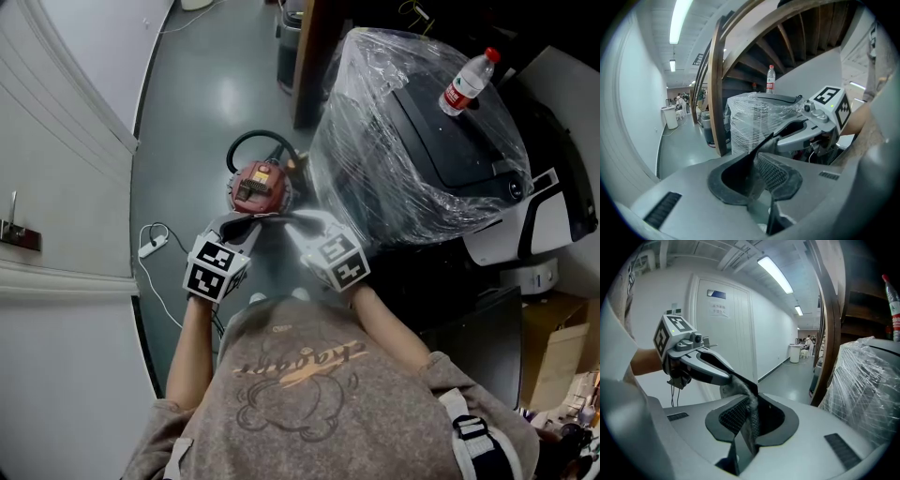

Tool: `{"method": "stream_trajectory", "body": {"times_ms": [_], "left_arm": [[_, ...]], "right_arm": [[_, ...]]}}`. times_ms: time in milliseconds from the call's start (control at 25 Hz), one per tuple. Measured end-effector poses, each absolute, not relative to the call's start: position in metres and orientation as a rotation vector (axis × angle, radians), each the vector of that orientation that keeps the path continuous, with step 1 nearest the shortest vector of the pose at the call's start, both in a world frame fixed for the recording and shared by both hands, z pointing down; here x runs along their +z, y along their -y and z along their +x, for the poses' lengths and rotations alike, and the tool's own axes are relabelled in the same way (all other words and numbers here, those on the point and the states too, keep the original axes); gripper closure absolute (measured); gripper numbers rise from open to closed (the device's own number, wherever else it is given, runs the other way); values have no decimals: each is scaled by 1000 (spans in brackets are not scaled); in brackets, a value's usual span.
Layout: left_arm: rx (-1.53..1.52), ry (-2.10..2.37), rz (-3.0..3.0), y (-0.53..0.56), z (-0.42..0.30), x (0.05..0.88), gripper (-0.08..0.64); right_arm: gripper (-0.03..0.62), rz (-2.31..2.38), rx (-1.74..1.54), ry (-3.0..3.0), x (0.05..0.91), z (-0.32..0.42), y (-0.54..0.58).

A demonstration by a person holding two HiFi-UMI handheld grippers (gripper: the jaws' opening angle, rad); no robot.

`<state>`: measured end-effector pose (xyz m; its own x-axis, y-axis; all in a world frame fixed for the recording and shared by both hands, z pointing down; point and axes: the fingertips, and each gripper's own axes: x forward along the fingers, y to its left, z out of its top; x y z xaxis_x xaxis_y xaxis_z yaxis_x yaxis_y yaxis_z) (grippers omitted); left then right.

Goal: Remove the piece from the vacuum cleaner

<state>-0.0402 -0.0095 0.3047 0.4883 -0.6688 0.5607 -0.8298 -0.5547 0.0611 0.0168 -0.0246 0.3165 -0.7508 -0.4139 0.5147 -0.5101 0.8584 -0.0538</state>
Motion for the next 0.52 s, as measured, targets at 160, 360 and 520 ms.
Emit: {"method": "stream_trajectory", "body": {"times_ms": [160,360,520], "left_arm": [[696,1274,2408,10,-40,306,495],[702,1282,2395,10,-36,308,495],[706,1285,2394,12,-33,308,495]], "right_arm": [[543,675,267,2532,318,17,25],[543,674,277,2534,320,20,26],[543,677,287,2536,320,23,28]]}}
